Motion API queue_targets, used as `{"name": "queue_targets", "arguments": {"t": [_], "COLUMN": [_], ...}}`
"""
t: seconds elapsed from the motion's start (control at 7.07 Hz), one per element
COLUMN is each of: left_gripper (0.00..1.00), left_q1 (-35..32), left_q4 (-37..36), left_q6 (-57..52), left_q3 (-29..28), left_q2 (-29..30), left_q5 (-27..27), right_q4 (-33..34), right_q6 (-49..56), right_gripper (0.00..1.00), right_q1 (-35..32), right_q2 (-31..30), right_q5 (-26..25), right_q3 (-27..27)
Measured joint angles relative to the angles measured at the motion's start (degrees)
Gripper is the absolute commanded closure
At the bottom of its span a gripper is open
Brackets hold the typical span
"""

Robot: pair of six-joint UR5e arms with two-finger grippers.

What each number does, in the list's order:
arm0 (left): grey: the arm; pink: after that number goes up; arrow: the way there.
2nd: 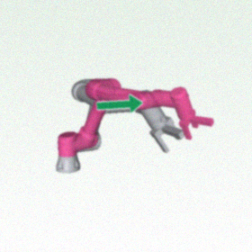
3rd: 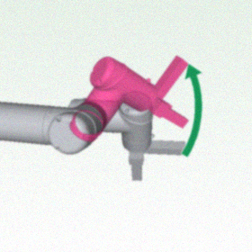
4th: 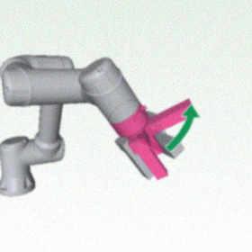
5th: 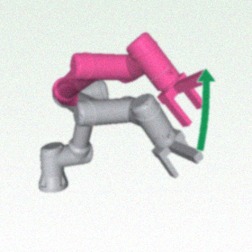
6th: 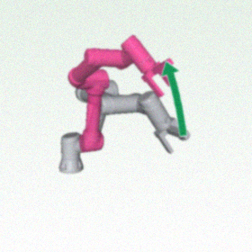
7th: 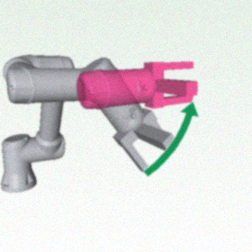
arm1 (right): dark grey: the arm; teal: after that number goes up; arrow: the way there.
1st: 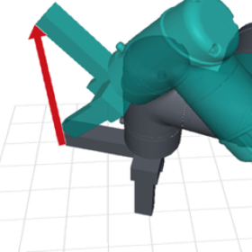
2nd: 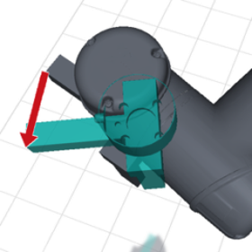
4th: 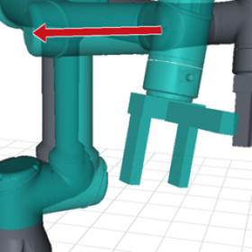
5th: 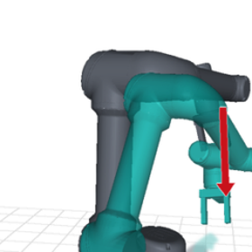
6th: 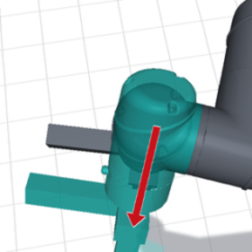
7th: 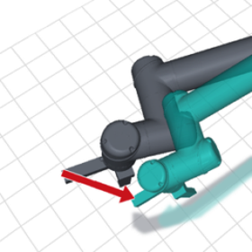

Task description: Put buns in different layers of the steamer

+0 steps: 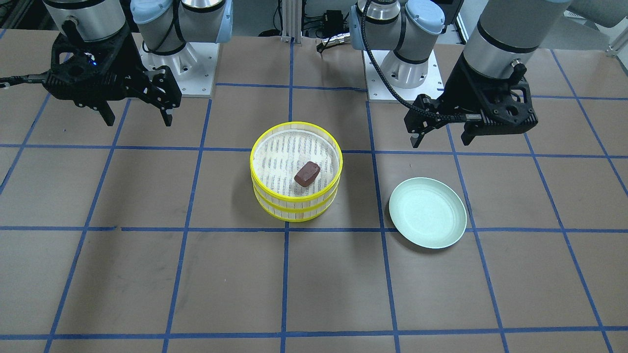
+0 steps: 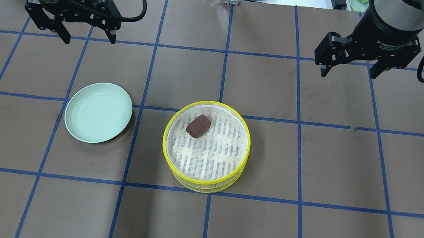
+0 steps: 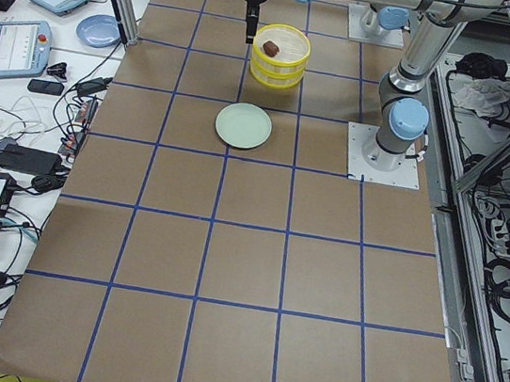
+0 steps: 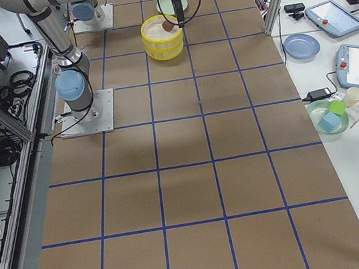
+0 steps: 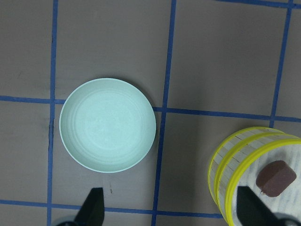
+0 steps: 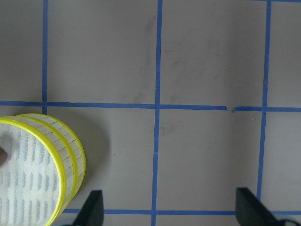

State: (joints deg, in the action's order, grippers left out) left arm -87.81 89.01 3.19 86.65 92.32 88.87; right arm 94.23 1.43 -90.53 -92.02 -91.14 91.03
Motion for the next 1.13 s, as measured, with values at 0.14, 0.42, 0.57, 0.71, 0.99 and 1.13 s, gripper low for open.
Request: {"name": "queue_targets", "arguments": {"t": [0.14, 0.42, 0.57, 0.71, 0.99, 1.13], "left_gripper": [0.0, 0.0, 0.0, 0.0, 0.0, 0.0], "left_q1": [-0.11, -0.21, -0.27, -0.31, -0.34, -0.34], "left_q4": [0.0, 0.47, 0.63, 0.93, 1.44, 1.47], "left_q6": [-0.07, -0.1, -0.11, -0.11, -0.11, -0.06], "left_q3": [0.0, 0.48, 0.88, 1.1, 1.22, 1.23], "left_q2": [-0.03, -0.33, -0.61, -0.88, -1.23, -1.35], "left_q5": [-0.18, -0.21, -0.2, -0.19, -0.23, -0.19], "right_q4": [-0.01, -0.01, -0.01, -0.01, -0.01, -0.01], "right_q6": [-0.02, -0.03, -0.03, -0.03, -0.03, -0.03], "right_gripper": [0.0, 0.0, 0.0, 0.0, 0.0, 0.0], "right_q1": [0.0, 0.0, 0.0, 0.0, 0.0, 0.0], "right_q2": [0.0, 0.0, 0.0, 0.01, 0.06, 0.03], "right_q5": [0.02, 0.04, 0.07, 0.08, 0.09, 0.09], "right_q3": [0.01, 0.02, 0.03, 0.03, 0.03, 0.03]}}
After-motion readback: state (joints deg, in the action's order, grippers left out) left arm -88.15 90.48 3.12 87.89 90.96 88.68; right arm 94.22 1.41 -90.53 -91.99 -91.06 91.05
